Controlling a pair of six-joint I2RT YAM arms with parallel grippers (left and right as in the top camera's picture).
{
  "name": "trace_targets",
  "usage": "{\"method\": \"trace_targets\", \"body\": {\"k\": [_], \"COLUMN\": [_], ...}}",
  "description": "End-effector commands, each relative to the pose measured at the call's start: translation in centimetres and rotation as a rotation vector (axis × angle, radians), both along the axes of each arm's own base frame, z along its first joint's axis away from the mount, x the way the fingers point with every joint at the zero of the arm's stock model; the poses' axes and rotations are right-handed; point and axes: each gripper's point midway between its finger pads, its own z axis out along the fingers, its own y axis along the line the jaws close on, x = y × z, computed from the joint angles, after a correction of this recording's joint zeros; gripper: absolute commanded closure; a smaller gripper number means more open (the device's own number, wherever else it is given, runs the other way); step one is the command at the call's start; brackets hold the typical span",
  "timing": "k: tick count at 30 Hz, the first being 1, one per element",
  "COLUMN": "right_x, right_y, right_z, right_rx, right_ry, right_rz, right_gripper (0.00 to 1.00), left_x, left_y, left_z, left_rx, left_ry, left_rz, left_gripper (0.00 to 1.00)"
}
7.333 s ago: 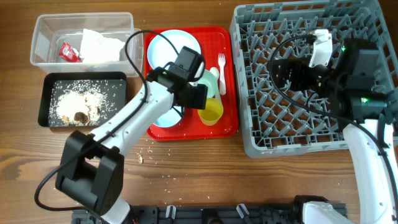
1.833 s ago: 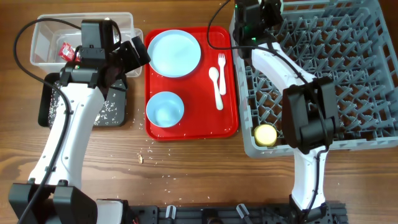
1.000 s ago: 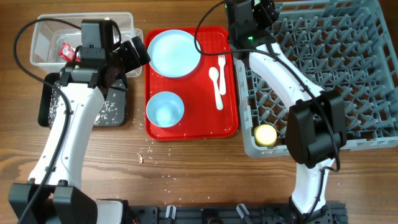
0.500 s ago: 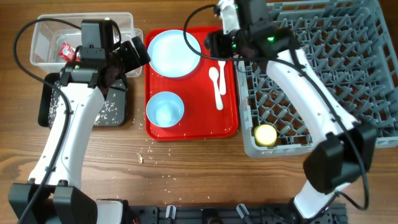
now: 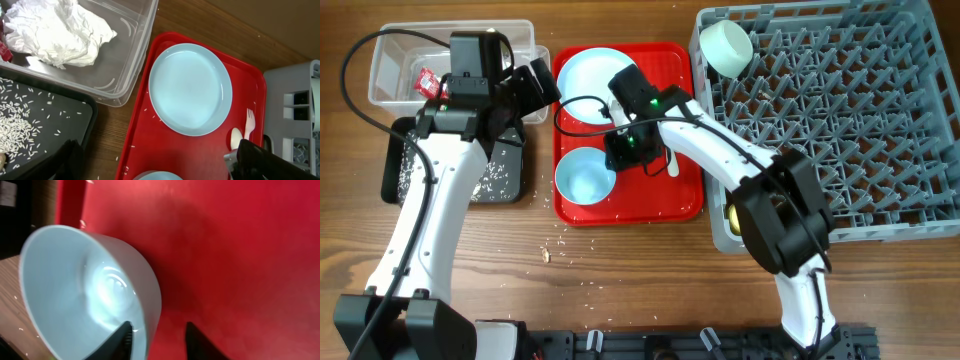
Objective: Sort waste into correct bins and load items into the dishwasher rack
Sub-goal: 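Place the green bowl into the back of the dish rack, then grasp the light-blue bowl with the right gripper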
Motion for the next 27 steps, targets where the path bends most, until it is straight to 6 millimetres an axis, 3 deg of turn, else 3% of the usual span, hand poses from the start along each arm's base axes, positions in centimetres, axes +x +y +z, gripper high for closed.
{"method": "trace_targets", "body": {"k": [1, 3, 5, 7, 8, 9, 10, 11, 12, 14, 15, 17, 20, 23, 27], "right_x": [0.2, 0.3, 0.6, 2.0, 3.3, 5.0, 5.9, 6.9, 7.1, 6.0, 4.9, 3.9, 3.9, 4.9, 5.7], "right_y": [-0.3, -0.3, -0.5, -1.0, -2.2, -5.0, -7.2, -11.8, -14.8, -23.8, -27.2, -29.5, -32.6, -33.5, -33.4], "right_z": [-1.1, -1.1, -1.0, 0.7, 2.8, 7.2, 9.9, 14.8, 17.5, 22.5, 23.5, 22.6, 19.2, 17.1, 15.4], "right_rx": [0.011, 0.009, 0.007, 0.028, 0.026, 0.017, -0.002, -0.055, -0.102, -0.340, -0.485, -0.646, -0.975, -1.176, -1.245], "right_ry": [0.046, 0.042, 0.033, 0.000, -0.044, -0.146, -0.214, -0.341, -0.411, -0.575, -0.617, -0.608, -0.575, -0.571, -0.554], "right_rz": [-0.030, -0.031, -0.038, -0.071, -0.122, -0.189, -0.239, -0.354, -0.443, -0.687, -0.771, -0.796, -0.742, -0.661, -0.598], "right_gripper": [0.80, 0.96, 0.96, 0.96, 0.96, 0.96, 0.96, 0.96, 0.96, 0.96, 0.96, 0.96, 0.96, 0.95, 0.96], "left_x": [0.3, 0.3, 0.3, 0.3, 0.3, 0.3, 0.3, 0.3, 0.3, 0.3, 0.3, 0.3, 0.3, 0.3, 0.3], "left_y": [0.2, 0.2, 0.2, 0.2, 0.2, 0.2, 0.2, 0.2, 0.2, 0.2, 0.2, 0.2, 0.2, 0.2, 0.2], "left_z": [0.2, 0.2, 0.2, 0.2, 0.2, 0.2, 0.2, 0.2, 0.2, 0.2, 0.1, 0.2, 0.1, 0.2, 0.1], "left_rx": [0.007, 0.007, 0.007, 0.007, 0.007, 0.007, 0.007, 0.007, 0.007, 0.007, 0.008, 0.007, 0.008, 0.007, 0.008], "left_ry": [-0.006, -0.006, -0.006, -0.006, -0.006, -0.006, -0.006, -0.006, -0.006, -0.006, -0.006, -0.006, -0.006, -0.006, -0.006], "left_rz": [0.007, 0.007, 0.007, 0.007, 0.007, 0.007, 0.007, 0.007, 0.007, 0.007, 0.007, 0.007, 0.007, 0.007, 0.007], "left_gripper": [0.00, 0.00, 0.00, 0.00, 0.00, 0.00, 0.00, 0.00, 0.00, 0.00, 0.00, 0.00, 0.00, 0.00, 0.00]}}
